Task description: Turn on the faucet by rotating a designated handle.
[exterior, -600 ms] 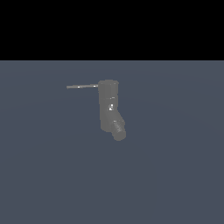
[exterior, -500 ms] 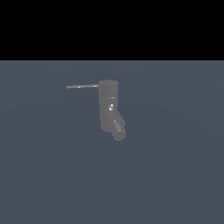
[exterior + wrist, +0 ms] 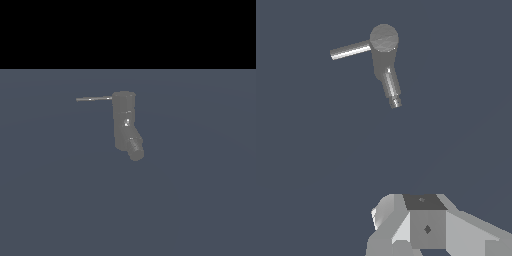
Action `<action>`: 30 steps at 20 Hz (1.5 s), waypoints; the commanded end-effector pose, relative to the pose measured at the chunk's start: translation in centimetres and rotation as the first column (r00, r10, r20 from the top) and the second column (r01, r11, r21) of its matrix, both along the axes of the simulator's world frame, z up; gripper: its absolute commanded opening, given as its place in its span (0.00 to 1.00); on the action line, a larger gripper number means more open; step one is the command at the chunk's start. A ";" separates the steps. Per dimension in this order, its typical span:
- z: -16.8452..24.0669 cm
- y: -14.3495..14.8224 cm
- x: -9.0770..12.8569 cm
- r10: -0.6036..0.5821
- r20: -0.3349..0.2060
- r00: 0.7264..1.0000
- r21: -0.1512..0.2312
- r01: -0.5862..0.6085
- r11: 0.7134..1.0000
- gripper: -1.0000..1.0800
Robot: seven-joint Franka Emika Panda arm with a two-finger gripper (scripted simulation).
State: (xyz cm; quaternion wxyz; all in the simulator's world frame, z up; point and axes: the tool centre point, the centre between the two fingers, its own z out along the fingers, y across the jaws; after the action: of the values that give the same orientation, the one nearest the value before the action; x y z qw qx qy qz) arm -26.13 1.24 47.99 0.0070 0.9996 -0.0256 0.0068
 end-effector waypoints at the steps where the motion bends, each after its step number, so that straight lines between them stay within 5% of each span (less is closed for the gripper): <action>1: -0.6 0.6 0.3 -0.026 0.000 1.000 0.001 0.026 1.000 0.00; 15: -6.1 6.3 4.3 -0.277 -0.003 0.961 0.007 0.277 0.961 0.00; 30: -12.8 11.6 11.0 -0.554 -0.009 0.832 0.015 0.554 0.832 0.00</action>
State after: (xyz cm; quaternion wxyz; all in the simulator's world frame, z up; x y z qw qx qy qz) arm -15.86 12.34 35.88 0.0012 0.9543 -0.2990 0.0024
